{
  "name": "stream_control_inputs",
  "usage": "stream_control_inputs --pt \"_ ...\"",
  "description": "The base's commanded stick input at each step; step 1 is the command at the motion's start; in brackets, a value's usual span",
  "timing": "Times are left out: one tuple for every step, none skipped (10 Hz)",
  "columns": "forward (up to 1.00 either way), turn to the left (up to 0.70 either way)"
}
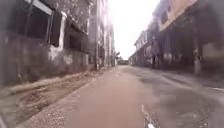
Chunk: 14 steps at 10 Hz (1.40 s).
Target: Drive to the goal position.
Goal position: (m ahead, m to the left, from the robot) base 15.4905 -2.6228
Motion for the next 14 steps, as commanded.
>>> stream_control_inputs --pt "1.00 -0.26" --pt "1.00 -0.04" --pt "1.00 -0.14" --pt "1.00 -0.12" --pt "1.00 -0.06" --pt "1.00 0.00" --pt "1.00 0.00" --pt "1.00 -0.21" --pt "1.00 -0.10" --pt "1.00 -0.04" --pt "1.00 -0.01" --pt "1.00 0.00" --pt "1.00 0.00" --pt "1.00 0.00"
